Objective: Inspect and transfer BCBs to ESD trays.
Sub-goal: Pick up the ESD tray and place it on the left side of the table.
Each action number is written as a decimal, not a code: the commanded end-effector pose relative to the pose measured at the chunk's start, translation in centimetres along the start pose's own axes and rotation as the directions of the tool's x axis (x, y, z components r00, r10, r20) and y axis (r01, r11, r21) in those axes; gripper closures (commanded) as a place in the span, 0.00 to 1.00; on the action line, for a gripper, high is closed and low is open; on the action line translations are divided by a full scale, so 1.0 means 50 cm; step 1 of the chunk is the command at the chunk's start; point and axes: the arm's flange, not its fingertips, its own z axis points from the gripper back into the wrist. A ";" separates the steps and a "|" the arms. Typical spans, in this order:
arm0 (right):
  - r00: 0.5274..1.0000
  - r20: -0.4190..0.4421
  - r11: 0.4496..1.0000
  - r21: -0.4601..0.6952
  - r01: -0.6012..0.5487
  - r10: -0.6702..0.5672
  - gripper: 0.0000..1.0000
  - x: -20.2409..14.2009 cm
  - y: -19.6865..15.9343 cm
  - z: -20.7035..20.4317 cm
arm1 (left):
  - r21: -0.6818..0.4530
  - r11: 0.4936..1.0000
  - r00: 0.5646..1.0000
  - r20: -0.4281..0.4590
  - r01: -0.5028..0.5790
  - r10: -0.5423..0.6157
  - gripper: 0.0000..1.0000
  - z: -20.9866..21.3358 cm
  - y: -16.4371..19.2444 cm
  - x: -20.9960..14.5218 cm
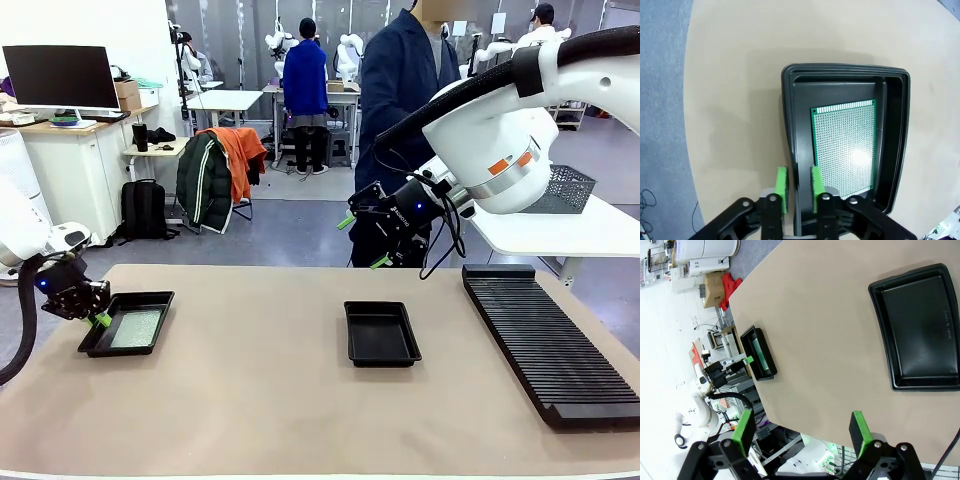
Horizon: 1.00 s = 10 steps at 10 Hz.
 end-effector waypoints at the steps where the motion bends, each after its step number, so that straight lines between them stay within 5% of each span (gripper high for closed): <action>1: 1.000 0.009 1.000 -0.010 -0.001 0.001 0.00 0.003 0.003 -0.003 | 0.024 1.000 1.000 0.010 0.011 -0.011 0.00 0.009 -0.002 -0.007; 2: 1.000 0.009 1.000 -0.010 -0.001 0.001 0.00 0.003 0.003 -0.003 | 0.036 0.999 1.000 0.004 0.015 -0.015 0.00 0.016 -0.002 -0.009; 3: 1.000 0.009 1.000 -0.010 -0.001 0.001 0.00 0.003 0.003 -0.003 | 0.044 0.999 1.000 -0.001 0.017 -0.017 0.21 0.020 -0.003 -0.010; 5: 1.000 0.009 1.000 -0.010 -0.001 0.001 0.00 0.003 0.003 -0.003 | 0.061 0.998 0.999 -0.017 0.028 -0.027 0.00 0.030 -0.006 -0.010; 10: 1.000 0.009 1.000 -0.010 -0.001 0.001 0.00 0.003 0.003 -0.003 | 0.177 0.982 0.997 -0.038 0.070 -0.064 0.00 0.179 -0.098 -0.021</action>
